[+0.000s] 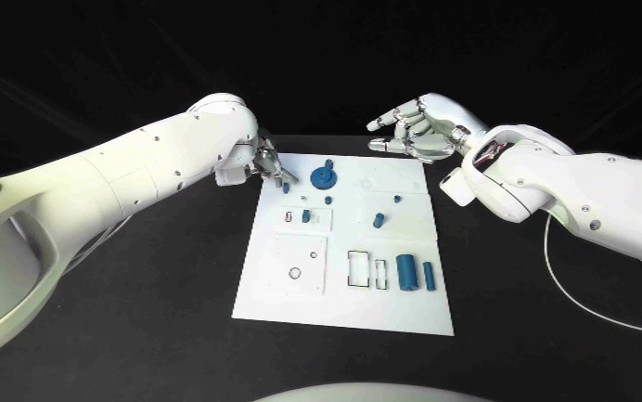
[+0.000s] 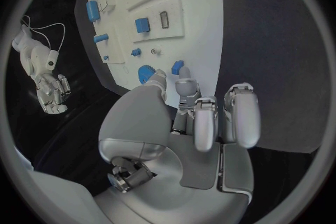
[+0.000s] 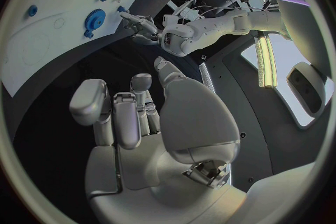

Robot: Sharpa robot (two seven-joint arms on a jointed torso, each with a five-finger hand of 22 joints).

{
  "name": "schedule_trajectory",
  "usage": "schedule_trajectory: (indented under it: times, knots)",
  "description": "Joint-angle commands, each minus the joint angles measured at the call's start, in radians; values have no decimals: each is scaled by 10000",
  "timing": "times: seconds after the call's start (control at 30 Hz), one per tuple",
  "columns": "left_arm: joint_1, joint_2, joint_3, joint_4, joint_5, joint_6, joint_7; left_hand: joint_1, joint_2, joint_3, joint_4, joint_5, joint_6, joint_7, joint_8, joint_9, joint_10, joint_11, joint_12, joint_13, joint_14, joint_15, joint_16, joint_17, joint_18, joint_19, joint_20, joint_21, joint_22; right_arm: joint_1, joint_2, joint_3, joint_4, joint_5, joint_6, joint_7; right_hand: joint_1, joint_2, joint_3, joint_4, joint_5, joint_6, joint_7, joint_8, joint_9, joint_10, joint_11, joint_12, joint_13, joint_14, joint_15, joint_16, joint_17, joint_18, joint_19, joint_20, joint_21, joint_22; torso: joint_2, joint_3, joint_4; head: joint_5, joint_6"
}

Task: Assemble the parts on the task board

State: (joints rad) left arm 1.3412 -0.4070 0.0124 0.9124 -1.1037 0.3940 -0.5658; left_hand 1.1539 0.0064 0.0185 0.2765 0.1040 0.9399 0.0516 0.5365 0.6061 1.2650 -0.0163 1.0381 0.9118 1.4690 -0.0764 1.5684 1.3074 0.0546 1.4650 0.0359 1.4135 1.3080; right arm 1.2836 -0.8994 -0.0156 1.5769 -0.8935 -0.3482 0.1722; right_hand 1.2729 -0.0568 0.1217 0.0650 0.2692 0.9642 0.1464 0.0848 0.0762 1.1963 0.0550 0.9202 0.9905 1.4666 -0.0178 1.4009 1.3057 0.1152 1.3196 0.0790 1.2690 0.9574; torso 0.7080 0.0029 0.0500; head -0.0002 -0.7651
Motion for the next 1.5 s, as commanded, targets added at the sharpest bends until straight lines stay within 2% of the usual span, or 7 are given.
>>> schedule_trajectory:
  times: [0.03,0.27,0.97,1.2,1.3,1.43,1.5]
  knots:
    - [-3,30,-4,-14,75,282,140,87,-1,8,-76,53,57,18,32,-16,36,-4,68,0,1018,14,24,2634,-35,29,2,43,541,-5,11,2,-3,-3,102,55,-59,61,-55,-4,44,29,-5,60,-17,-60,16,-30,-10,479,-36,-50,4,-2,-65,30,-65,-3,4,1,2,-6,-4]
    - [-18,67,-14,-46,78,264,145,193,32,17,-108,53,59,18,32,-29,26,-6,59,-19,1018,13,24,2634,-33,26,0,36,537,-5,18,2,-4,-3,112,59,-59,61,-55,-4,44,29,-5,60,-17,-60,16,-30,-10,479,-36,-50,4,-2,-65,30,-65,-3,5,2,-8,1,-16]
    - [-50,153,-53,-199,92,162,125,777,453,294,-304,-1,36,-4,18,-103,1,-26,56,-59,1018,-4,24,2634,-30,20,-14,16,541,-5,12,2,1,-2,157,56,-47,80,-53,-6,56,31,-6,61,-19,-57,15,-28,-14,478,-38,-59,-2,-3,-65,28,-69,-4,-1,0,-3,-27,-49]
    - [-55,171,-58,-254,256,-61,187,1475,836,988,-693,-55,-73,-40,-33,-170,-48,-66,12,-115,1018,-45,24,2634,-26,18,-53,1,547,-5,15,2,-3,-2,190,52,-47,80,-53,-6,56,31,-6,61,-19,-57,15,-28,-14,478,-38,-59,-2,-3,-65,28,-69,-4,-1,3,-7,-28,-52]
    - [-55,176,-58,-282,369,-180,240,2064,952,1704,-1126,18,-214,-52,-95,-211,-134,-86,-81,-191,1018,-74,24,2634,-22,9,-81,-17,536,-5,19,2,-7,-2,207,51,-47,80,-53,-6,56,31,-6,61,-19,-57,15,-28,-14,478,-38,-59,-2,-3,-65,28,-69,-4,-2,5,-4,-35,-51]
    - [-55,181,-60,-311,460,-212,313,2245,659,2876,-1497,150,-308,47,-100,-233,-198,-14,-204,-308,1018,-11,24,2634,-21,-7,-47,-47,523,-5,24,2,-12,-2,231,46,-47,80,-53,-6,56,31,-6,61,-19,-57,15,-28,-14,478,-38,-59,-2,-3,-65,28,-69,-4,0,4,0,-34,-59]
    - [-56,178,-62,-321,536,-185,347,1892,179,4039,-1642,268,-309,164,-13,-206,-178,27,-254,-385,1018,0,24,2634,-10,-15,-6,-64,528,-5,27,2,-15,-2,239,44,-50,96,-54,1,65,35,-6,64,-19,-29,15,17,21,477,-39,-68,-12,-3,-64,27,-72,-4,-2,2,4,-31,-67]
